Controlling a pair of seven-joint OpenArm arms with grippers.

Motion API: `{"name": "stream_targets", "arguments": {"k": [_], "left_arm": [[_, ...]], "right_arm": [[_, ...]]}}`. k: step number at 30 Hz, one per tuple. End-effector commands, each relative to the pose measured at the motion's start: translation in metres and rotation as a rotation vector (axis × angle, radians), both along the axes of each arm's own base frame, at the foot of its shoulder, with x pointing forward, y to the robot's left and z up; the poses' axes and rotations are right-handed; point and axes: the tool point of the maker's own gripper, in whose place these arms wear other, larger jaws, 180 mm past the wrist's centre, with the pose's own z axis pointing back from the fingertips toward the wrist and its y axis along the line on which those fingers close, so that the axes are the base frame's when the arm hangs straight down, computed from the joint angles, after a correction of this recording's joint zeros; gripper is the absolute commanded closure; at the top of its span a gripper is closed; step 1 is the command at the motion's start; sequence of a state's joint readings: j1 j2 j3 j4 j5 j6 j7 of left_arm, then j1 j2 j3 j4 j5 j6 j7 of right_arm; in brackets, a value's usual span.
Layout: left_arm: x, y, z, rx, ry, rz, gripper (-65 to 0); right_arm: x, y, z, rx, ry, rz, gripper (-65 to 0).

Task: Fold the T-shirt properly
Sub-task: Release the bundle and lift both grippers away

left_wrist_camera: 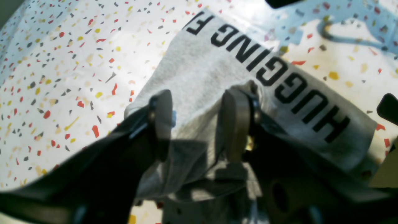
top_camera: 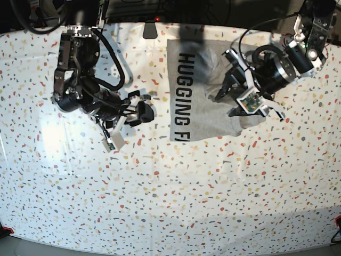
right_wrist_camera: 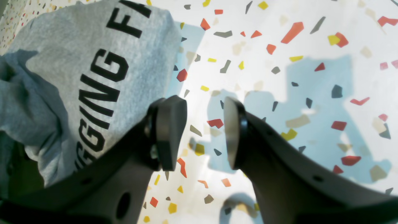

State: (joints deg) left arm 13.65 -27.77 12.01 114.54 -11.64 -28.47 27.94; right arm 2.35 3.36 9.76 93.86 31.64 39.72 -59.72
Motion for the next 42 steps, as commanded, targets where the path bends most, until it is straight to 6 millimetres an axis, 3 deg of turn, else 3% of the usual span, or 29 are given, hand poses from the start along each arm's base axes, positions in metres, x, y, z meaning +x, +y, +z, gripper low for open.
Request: {"name": "stream_targets", "arguments": {"k": [1, 4, 8, 9, 14, 24, 28, 37, 42], "left_arm": [[0.003, 0.001, 0.008, -0.004, -0.023, 0.001, -22.8], [0.000, 0.002, 0.002, 0.023, 0.000, -0.008, -17.5], [-0.006, 0.006, -0.008, 0.077, 0.045, -0.022, -0.1], [-0.007, 0.009, -0.012, 0.097, 0.061, -0.017, 0.0], [-0.013, 0.022, -0.025, 0.168, 0.126, -0.009, 0.0], [-0.030, 0.050, -0.017, 0.140, 0.206, -0.082, 0.0], [-0.045, 0.066, -0.025, 0.192, 0.258, -0.098, 0.0], [-0.074, 0.105, -0.055, 0.414, 0.355, -0.097, -17.3], [-0.071, 0.117, -0.058, 0.466, 0.361, -0.050, -19.2]], "right_arm": [[0.009, 0.003, 0.017, 0.037, -0.053, 0.003, -24.6], [0.008, 0.006, 0.018, 0.057, -0.049, 0.009, -24.6], [0.008, 0.006, 0.018, 0.056, -0.049, 0.009, -24.6], [0.008, 0.006, 0.019, 0.056, -0.050, 0.009, -24.6], [0.008, 0.006, 0.019, 0.056, -0.051, 0.009, -24.6], [0.009, 0.006, 0.020, 0.057, -0.054, 0.009, -24.6], [0.011, 0.006, 0.021, 0.057, -0.059, 0.009, -24.6], [0.011, 0.006, 0.021, 0.057, -0.059, 0.009, -24.6], [0.011, 0.006, 0.021, 0.058, -0.059, 0.009, -24.6]]}}
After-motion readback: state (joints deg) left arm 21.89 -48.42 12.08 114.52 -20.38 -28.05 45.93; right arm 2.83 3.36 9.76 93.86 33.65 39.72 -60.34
